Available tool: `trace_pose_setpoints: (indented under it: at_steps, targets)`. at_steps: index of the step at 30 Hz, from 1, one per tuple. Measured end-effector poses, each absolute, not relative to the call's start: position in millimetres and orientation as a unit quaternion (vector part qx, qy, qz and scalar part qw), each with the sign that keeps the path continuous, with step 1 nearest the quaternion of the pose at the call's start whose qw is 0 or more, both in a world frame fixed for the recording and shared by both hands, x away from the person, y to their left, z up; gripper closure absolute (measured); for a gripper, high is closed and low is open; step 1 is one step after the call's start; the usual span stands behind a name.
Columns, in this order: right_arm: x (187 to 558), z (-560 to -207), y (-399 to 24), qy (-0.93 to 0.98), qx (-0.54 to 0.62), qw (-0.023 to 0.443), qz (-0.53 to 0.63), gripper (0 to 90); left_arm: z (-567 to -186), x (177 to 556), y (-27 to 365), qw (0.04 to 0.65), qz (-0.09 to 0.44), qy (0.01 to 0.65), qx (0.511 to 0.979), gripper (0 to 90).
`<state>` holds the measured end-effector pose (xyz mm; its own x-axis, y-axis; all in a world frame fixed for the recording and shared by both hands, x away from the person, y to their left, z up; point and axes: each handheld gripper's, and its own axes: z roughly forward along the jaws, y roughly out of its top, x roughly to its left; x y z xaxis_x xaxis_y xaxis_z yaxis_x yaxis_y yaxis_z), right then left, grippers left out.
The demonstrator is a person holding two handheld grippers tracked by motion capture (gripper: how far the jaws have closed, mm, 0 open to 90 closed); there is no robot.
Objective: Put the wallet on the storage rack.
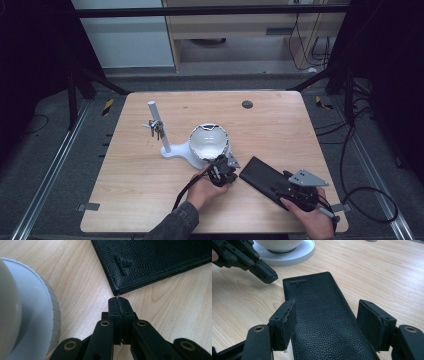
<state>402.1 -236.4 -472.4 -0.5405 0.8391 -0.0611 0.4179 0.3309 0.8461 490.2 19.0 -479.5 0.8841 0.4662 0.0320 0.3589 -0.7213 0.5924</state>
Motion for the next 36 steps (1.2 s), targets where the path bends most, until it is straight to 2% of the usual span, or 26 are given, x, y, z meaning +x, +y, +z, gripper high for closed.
trace_pose_setpoints:
  at_steps: [36]
  targets:
    - [400,-471,-236,0.774,0.405,0.249,0.420,30.9,-478,503,7,0.266,0.070,0.209,0.938,88.5]
